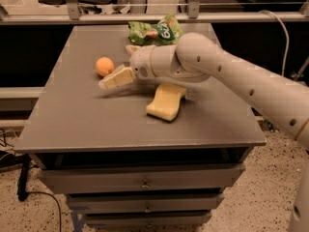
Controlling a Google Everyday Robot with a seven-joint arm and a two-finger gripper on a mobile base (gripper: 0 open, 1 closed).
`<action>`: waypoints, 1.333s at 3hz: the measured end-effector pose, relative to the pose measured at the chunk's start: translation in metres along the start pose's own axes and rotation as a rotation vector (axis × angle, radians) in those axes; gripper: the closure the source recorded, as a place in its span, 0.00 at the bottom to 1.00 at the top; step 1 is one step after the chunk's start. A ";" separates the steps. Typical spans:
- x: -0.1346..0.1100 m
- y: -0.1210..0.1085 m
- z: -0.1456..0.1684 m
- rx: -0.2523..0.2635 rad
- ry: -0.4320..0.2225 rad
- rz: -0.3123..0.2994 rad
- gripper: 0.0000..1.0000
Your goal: Pick orange
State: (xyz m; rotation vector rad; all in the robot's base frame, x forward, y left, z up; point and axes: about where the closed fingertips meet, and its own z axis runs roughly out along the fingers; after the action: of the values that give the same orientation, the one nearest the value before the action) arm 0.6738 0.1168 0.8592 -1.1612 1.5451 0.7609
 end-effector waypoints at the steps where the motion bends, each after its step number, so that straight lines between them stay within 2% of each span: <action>1: -0.001 -0.001 0.024 -0.036 -0.027 0.018 0.17; 3: -0.003 0.001 0.038 -0.068 -0.045 0.013 0.64; 4: -0.012 0.001 0.031 -0.077 -0.059 0.004 0.87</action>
Offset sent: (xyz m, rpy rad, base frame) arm 0.0171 0.0408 -0.0100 0.0610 0.0218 0.0736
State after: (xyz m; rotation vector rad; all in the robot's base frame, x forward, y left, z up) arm 0.6835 0.1487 0.8622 -1.1819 1.4811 0.8568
